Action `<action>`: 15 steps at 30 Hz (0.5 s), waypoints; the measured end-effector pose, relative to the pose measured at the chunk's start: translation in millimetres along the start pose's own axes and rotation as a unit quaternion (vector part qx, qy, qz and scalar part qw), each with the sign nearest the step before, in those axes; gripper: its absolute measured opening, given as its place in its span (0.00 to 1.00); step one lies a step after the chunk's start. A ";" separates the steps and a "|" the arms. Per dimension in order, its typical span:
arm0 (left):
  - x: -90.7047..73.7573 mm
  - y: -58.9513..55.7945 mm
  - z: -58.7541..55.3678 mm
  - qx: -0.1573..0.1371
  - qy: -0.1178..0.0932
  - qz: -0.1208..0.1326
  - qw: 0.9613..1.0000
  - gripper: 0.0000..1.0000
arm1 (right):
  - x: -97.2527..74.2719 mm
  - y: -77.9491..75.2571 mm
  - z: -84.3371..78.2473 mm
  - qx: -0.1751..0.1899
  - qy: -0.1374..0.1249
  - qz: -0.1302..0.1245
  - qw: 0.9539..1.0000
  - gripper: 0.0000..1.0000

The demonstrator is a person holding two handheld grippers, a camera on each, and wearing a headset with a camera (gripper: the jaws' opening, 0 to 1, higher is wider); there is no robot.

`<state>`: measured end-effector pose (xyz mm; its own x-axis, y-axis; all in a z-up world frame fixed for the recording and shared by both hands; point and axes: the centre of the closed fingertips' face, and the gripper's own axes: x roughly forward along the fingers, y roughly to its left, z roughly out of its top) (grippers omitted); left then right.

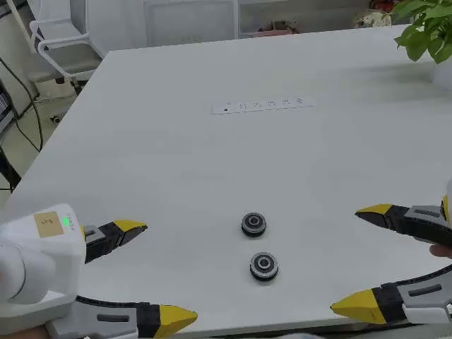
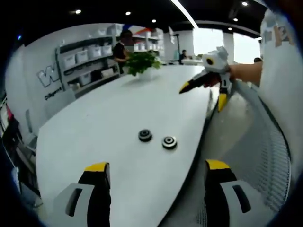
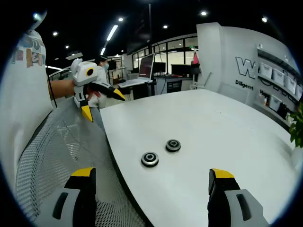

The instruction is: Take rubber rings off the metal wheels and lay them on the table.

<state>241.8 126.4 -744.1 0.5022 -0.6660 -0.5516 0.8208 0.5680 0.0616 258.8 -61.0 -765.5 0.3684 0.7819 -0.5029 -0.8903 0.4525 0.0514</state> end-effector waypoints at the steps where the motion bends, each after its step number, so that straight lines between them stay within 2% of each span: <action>1: 0.2 -1.3 -0.5 -0.002 0.000 -0.004 1.000 0.84 | 0.0 -0.6 0.5 0.003 -0.002 -0.002 1.000 0.95; 15: 0.6 -1.1 0.1 0.000 -0.002 -0.008 1.000 0.84 | 0.6 -1.7 0.6 0.005 -0.004 -0.005 1.000 0.99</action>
<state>241.3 125.4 -744.4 0.4898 -0.6770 -0.5494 0.8289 0.5569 0.0527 260.7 -61.0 -765.4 0.3791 0.7812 -0.4960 -0.8839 0.4643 0.0557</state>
